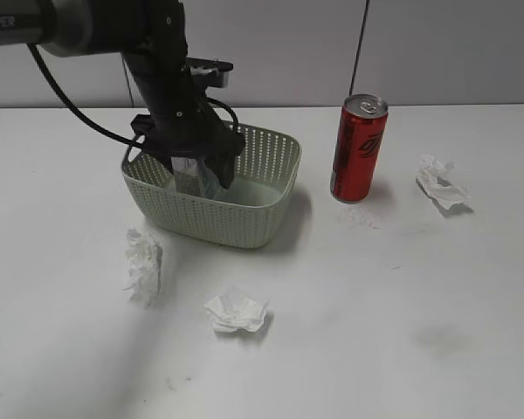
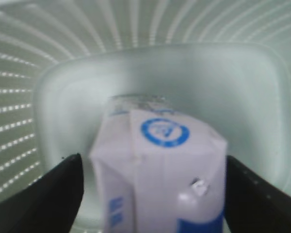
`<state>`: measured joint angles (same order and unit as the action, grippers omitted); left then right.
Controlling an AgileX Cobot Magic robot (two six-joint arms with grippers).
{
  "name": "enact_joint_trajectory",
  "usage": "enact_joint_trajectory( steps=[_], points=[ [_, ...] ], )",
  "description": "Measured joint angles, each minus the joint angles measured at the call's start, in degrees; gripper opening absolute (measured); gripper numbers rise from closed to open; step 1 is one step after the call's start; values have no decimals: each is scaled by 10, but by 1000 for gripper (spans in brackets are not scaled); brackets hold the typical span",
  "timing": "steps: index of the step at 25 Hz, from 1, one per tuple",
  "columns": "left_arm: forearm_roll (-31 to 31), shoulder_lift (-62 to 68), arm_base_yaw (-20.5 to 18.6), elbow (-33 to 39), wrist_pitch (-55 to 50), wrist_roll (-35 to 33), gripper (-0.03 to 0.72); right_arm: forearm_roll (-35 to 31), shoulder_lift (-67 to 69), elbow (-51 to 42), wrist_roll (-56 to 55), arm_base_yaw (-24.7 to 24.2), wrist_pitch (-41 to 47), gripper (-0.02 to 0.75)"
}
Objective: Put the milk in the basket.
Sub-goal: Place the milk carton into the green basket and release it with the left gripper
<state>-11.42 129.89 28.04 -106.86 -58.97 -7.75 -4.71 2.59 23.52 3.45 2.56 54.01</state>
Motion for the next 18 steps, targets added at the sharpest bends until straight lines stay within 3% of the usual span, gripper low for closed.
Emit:
enact_joint_trajectory(
  steps=[12, 18],
  points=[
    [79, -124, 0, -105, -103, 4, 666, 0, 0, 0, 0, 0, 0, 588],
    [119, -214, -4, -105, -106, 19, 666, 0, 0, 0, 0, 0, 0, 588]
  ],
)
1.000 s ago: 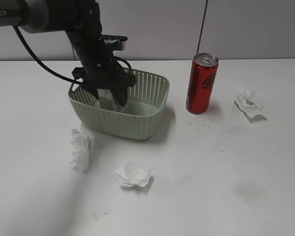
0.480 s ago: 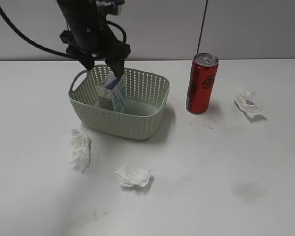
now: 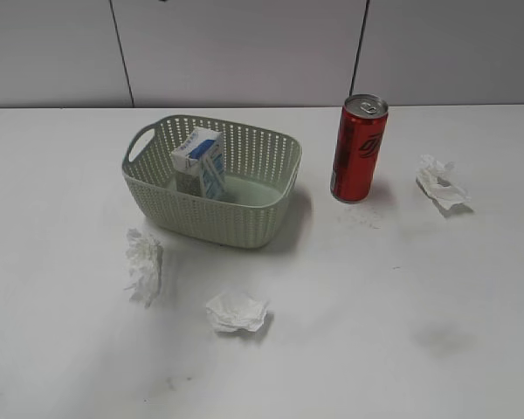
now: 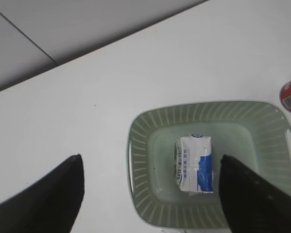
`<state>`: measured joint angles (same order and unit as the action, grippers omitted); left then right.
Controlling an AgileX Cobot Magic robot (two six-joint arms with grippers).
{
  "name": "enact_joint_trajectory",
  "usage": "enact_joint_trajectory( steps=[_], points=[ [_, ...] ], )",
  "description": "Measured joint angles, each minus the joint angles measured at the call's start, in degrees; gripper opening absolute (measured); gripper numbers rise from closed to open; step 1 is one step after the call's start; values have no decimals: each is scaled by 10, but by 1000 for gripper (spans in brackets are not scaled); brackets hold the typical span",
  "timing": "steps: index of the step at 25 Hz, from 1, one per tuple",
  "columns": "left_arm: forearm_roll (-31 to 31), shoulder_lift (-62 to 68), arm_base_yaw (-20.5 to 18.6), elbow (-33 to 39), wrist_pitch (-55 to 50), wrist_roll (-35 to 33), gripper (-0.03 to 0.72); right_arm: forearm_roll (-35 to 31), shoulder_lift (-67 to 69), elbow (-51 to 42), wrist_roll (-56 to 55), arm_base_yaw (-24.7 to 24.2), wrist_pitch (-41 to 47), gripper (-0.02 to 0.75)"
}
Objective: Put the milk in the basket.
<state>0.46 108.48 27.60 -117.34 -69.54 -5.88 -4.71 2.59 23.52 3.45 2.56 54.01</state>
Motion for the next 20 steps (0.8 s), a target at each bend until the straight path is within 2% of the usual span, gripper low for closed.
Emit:
enact_joint_trajectory(
  steps=[6, 15, 20],
  points=[
    [16, -102, -37, 101, -1, 3, 666, 0, 0, 0, 0, 0, 0, 588],
    [9, -244, -179, 349, -3, 11, 658, 0, 0, 0, 0, 0, 0, 588],
    [-21, -338, -229, 477, -3, 13, 650, 0, 0, 0, 0, 0, 0, 588]
  ],
)
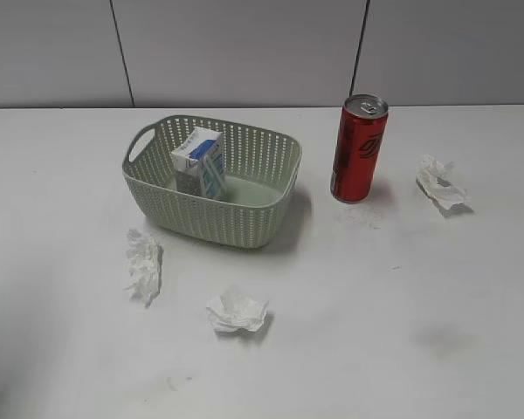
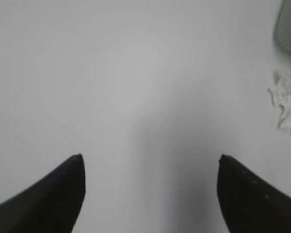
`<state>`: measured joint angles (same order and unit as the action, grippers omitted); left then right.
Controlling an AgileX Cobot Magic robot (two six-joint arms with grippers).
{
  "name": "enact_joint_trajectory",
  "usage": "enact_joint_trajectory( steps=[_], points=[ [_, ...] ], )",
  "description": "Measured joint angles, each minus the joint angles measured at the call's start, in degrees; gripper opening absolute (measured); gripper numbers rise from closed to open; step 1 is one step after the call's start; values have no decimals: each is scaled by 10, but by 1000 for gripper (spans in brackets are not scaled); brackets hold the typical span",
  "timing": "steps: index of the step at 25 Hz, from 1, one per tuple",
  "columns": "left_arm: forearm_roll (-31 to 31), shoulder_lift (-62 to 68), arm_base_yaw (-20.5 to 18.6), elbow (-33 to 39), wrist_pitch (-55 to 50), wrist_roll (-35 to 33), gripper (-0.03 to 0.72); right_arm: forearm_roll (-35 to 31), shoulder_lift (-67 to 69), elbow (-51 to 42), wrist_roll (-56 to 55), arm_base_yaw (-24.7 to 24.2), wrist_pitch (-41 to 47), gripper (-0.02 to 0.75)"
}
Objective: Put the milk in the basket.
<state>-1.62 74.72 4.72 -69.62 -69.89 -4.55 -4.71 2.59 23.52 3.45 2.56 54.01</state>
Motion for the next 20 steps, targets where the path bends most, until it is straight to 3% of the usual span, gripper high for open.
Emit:
enact_joint_trajectory(
  steps=[11, 20],
  points=[
    [-33, -262, -4, 232, 7, 1, 627, 0, 0, 0, 0, 0, 0, 588],
    [-46, -486, -4, 363, 20, 2, 612, 0, 0, 0, 0, 0, 0, 588]
  ],
)
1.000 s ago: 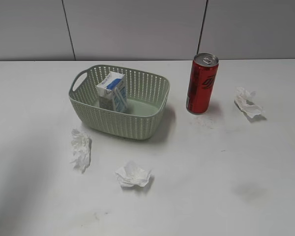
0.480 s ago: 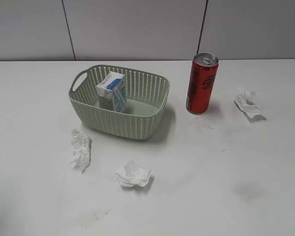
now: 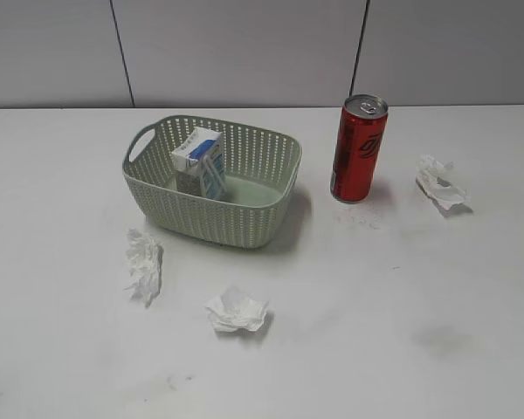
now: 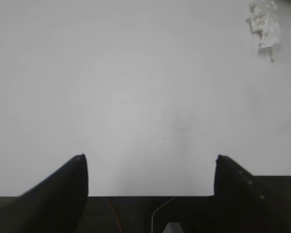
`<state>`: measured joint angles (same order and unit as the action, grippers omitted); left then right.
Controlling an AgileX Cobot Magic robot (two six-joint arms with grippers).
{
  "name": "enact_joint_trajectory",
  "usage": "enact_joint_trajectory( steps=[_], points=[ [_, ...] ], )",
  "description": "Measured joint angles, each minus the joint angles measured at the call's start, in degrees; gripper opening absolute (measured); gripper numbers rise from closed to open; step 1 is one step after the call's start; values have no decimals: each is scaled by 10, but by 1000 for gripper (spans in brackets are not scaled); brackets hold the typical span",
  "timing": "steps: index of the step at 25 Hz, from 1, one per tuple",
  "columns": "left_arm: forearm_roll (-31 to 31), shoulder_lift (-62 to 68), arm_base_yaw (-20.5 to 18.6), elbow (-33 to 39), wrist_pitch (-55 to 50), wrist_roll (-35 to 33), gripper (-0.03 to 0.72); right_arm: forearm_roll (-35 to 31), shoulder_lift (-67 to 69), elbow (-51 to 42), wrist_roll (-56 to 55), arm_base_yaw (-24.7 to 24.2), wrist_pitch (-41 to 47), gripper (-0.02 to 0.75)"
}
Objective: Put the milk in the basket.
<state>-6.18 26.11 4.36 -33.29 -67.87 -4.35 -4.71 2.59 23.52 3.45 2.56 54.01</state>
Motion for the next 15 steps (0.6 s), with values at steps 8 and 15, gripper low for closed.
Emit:
enact_joint_trajectory(
  steps=[8, 15],
  points=[
    [16, -91, 0, 54, 46, 0, 596, 0, 0, 0, 0, 0, 0, 588],
    [20, -91, 0, 56, 55, 0, 591, 0, 0, 0, 0, 0, 0, 588]
  ],
)
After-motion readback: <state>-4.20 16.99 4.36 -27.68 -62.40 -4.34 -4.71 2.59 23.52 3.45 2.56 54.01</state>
